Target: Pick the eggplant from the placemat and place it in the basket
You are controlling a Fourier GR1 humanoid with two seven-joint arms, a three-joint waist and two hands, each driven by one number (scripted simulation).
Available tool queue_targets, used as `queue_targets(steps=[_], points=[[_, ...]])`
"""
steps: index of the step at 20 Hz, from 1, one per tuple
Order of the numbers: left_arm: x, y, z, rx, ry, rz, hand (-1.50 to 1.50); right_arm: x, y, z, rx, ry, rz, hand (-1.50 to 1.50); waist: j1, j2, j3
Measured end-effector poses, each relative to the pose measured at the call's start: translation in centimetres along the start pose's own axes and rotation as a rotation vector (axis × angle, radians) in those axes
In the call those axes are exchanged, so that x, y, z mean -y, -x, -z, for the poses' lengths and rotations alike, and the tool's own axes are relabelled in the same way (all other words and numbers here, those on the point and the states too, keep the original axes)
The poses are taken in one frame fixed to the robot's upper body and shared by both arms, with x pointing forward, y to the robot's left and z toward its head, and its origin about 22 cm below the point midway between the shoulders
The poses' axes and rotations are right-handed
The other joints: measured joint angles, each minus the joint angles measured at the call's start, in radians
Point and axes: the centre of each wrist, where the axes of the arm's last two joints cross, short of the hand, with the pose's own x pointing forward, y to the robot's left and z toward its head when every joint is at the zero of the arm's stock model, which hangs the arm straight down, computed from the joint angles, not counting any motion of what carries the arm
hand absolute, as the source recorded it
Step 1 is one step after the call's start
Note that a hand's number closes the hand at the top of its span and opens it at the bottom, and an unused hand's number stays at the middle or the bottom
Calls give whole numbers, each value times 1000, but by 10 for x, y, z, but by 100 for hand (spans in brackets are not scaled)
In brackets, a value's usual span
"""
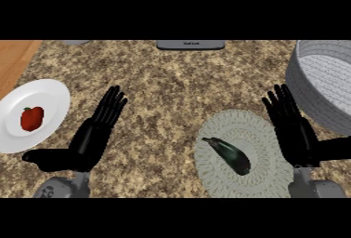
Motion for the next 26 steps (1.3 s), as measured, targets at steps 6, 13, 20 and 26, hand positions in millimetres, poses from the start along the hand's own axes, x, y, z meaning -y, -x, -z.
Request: queue_targets(steps=[6, 13, 20, 26], points=[[-25, -4, -8, 1, -173, 110, 0, 3, -36, 19, -49, -203, -246, 150, 22, 12, -5], [-31, 0, -15, -49, -297, 148, 0, -85, -21, -8, -67, -569, -544, -150, 18, 8, -8], [-31, -4, -18, -62, -343, 162, 0, -111, -37, -12, -70, -340, -979, -150, -8, 1, -12], [-27, -3, -19, -66, -345, 167, 0, -121, -88, 10, -175, -218, -1399, -150, 2, 3, -14]])
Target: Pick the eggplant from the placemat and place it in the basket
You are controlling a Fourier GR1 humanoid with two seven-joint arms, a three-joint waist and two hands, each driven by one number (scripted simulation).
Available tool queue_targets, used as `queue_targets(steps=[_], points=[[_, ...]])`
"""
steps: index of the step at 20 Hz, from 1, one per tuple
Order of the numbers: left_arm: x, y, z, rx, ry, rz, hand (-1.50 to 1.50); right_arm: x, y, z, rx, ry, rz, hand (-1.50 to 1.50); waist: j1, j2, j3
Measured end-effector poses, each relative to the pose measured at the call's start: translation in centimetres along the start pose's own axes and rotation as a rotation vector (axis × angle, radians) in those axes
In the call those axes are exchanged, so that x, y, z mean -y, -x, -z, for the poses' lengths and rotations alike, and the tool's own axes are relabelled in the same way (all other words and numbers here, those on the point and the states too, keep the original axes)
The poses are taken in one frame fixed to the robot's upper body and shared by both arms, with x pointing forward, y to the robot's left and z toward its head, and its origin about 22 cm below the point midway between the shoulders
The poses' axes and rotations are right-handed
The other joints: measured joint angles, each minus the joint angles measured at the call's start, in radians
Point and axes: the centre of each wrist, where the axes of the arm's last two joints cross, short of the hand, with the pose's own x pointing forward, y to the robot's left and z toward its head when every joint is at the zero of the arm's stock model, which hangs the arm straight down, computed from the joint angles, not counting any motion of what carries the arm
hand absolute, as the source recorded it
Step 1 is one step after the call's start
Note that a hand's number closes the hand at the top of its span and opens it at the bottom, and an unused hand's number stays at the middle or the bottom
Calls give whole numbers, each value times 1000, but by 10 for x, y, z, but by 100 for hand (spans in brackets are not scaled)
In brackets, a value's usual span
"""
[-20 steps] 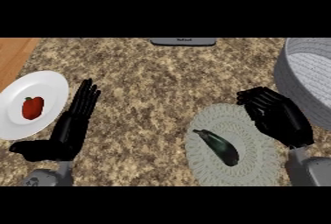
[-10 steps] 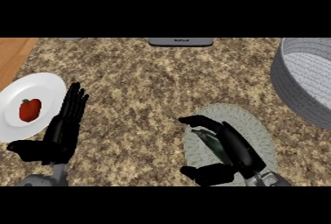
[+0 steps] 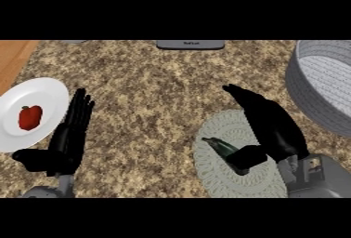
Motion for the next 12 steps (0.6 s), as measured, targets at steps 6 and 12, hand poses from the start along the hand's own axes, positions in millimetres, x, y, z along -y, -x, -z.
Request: queue_targets(steps=[6, 12], points=[[3, -4, 2, 7, 7, -1, 0, 41, -31, 6, -32, -171, -156, -150, 10, 7, 2], [4, -9, 0, 9, 4, 2, 0, 56, -53, 16, -1, -316, -112, -150, 9, 8, 4]])
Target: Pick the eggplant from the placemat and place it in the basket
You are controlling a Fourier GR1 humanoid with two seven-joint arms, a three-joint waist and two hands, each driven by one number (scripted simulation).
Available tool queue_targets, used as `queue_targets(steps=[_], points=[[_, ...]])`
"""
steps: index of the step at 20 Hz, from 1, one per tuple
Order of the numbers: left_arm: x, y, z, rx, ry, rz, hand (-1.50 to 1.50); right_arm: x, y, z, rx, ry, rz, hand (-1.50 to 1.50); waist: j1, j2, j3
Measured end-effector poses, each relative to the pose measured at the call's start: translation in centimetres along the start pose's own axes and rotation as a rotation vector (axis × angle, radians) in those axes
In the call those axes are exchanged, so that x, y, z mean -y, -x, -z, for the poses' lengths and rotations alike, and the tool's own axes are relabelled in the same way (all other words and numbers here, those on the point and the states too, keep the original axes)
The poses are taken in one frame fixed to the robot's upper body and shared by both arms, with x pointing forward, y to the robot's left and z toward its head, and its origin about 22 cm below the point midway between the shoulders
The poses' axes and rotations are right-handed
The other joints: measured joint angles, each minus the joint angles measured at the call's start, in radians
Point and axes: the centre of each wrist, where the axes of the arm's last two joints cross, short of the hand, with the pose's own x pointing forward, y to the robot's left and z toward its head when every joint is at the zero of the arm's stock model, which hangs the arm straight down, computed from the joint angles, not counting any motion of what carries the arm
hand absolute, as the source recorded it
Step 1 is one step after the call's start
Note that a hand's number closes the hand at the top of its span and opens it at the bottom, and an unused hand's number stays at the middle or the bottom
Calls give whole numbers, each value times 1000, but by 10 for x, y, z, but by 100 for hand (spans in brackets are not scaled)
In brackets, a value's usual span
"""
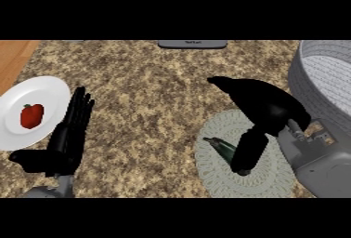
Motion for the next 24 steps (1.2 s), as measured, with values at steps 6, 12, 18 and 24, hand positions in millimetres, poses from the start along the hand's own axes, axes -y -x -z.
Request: queue_targets(steps=[6, 12, 18, 24], points=[[2, -3, 1, -1, -2, -1, 0, 2, -11, 12, -44, -50, -60, -150, -2, 2, 1], [0, 0, -4, -1, -4, -1, 0, -17, -2, 25, -113, -91, -122, -150, -7, 3, 2], [-5, 2, 1, 0, -7, -2, 0, -42, 8, 28, -134, -112, -118, -150, -11, 5, 3], [-2, 2, -2, -1, -7, 3, 0, -60, 7, 31, -117, -109, -99, -150, -9, 5, 3]])
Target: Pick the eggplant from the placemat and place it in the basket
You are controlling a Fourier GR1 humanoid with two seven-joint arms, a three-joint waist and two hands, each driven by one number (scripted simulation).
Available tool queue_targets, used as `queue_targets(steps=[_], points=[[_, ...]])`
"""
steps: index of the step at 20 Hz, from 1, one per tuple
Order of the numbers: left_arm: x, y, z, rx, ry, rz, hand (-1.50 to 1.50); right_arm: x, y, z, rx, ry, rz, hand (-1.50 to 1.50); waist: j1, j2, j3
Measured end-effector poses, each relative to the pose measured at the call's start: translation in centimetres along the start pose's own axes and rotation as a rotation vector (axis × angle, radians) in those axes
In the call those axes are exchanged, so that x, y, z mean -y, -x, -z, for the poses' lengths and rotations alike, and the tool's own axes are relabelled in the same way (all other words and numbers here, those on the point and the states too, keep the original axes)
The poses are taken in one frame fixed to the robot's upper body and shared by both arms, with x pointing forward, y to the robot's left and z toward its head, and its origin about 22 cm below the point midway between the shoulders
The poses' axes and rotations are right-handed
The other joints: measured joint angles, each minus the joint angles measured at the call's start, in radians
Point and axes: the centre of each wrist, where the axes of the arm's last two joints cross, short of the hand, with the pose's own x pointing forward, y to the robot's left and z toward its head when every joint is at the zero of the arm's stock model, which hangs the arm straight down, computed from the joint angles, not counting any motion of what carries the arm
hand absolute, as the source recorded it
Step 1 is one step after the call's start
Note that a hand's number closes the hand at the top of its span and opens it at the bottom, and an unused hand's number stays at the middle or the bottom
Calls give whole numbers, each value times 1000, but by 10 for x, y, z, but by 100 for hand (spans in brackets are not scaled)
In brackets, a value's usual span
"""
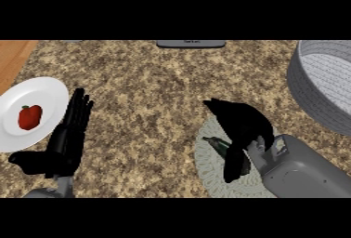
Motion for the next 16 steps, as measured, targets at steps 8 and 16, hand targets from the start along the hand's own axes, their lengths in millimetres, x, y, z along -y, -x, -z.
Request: queue_targets(steps=[8, 16], points=[[-2, 3, -3, 4, 2, 2, 0, -26, 11, 10, -37, 21, -29, -150, 0, 1, 0], [1, 2, 5, 5, -1, -4, 0, -42, 4, 21, -60, 33, -20, -150, 0, 1, 0]])
